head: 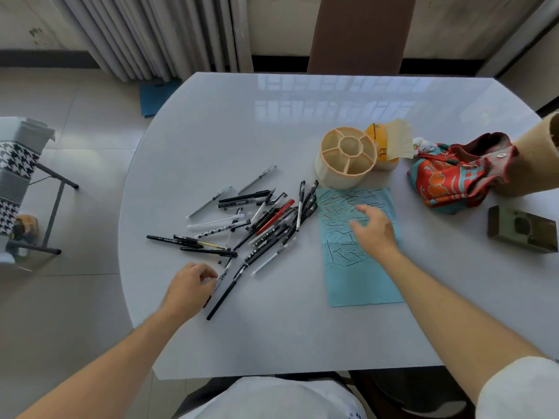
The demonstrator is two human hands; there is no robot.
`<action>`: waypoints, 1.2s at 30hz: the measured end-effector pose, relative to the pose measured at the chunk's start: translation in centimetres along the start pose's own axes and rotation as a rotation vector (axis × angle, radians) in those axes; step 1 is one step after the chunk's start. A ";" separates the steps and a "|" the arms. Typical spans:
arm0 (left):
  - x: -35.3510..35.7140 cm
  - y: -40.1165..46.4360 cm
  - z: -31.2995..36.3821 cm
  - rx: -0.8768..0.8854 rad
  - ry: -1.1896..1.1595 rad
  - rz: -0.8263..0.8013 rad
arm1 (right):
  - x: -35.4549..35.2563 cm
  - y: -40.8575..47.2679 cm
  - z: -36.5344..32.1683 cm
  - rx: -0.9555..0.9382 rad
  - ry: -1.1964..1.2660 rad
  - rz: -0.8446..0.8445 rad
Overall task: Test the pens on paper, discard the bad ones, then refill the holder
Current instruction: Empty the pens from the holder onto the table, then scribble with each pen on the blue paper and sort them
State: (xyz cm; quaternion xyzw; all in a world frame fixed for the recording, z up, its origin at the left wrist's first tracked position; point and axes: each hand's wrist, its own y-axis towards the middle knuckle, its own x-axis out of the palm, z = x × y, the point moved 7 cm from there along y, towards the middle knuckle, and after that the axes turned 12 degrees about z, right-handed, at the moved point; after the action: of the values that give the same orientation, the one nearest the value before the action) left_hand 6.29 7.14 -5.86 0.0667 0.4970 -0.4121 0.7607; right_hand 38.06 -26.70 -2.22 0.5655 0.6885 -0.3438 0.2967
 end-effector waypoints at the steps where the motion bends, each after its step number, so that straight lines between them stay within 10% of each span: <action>1: 0.0 0.0 0.1 0.001 0.001 0.001 | 0.9 -1.7 0.8 -0.082 -0.109 -0.080; 19: 0.2 -1.4 0.9 0.019 -0.018 0.000 | 7.3 -15.7 -1.7 -0.172 -0.366 -0.108; 25: 0.0 -1.5 0.5 0.048 -0.041 -0.012 | 8.1 -15.9 -8.6 -0.583 -0.134 -0.022; 36: -1.6 -2.0 1.1 0.155 -0.122 -0.042 | 12.0 -15.1 -14.0 -1.064 -0.611 -0.193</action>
State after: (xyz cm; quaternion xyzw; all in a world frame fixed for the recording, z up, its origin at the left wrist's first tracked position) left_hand 5.47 6.15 -3.42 0.0898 0.4177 -0.4686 0.7732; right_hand 20.71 -10.40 -1.50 0.1512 0.6976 -0.1251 0.6891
